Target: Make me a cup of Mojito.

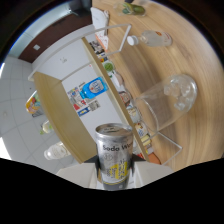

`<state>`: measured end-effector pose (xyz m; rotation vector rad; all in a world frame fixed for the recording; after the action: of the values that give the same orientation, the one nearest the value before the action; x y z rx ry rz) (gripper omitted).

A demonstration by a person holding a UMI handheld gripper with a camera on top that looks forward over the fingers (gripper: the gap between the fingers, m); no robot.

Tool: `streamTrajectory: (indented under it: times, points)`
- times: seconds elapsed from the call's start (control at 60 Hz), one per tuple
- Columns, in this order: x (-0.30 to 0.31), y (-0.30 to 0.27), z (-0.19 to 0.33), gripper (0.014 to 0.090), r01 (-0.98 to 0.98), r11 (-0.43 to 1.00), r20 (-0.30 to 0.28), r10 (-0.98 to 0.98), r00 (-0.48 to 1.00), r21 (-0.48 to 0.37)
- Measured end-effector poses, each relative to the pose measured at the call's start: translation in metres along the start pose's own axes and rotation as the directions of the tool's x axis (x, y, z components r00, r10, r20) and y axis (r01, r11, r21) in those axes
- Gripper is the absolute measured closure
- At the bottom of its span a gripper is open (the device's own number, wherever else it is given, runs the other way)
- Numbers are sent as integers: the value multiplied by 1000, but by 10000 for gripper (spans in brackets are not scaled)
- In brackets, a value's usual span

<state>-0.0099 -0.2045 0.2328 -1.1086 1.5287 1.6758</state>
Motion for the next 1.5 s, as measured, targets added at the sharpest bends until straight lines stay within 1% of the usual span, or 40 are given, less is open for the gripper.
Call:
streamTrajectory:
  times: [0.067,0.1,0.133,0.167,0.2,0.267,0.35,0.417,0.45,0.533,0.567,0.783,1.017,1.183,1.367,1.5]
  points:
    - [-5,-1,-2,543,154,988,-22,-154,988,16]
    - [-8,0,-3,544,268,963,-37,-267,963,28]
    - [-10,3,-4,543,401,915,-64,-398,915,40]
    - [-13,3,-5,541,544,837,-96,-539,837,51]
    - [-19,4,-5,542,680,731,-122,-671,732,61]
    - [-30,9,-5,541,860,506,-149,-847,511,69]
    - [-37,20,-1,542,962,264,-163,-948,272,72]
    - [-31,22,5,542,997,58,-199,-978,66,48]
    - [-24,25,9,542,999,-31,-202,-979,-24,30]
    - [5,26,18,544,984,-176,-206,-962,-177,-20]
    - [18,23,21,543,977,-209,-202,-956,-215,-49]
    - [98,-1,35,544,949,-258,-209,-933,-294,-183]
    - [150,-17,39,543,923,-278,-202,-920,-336,-267]
    - [164,-22,40,541,912,-290,-196,-915,-353,-288]
    - [167,-16,36,532,903,-339,-175,-904,-390,-265]
    - [169,-13,27,521,895,-360,-175,-895,-411,-263]
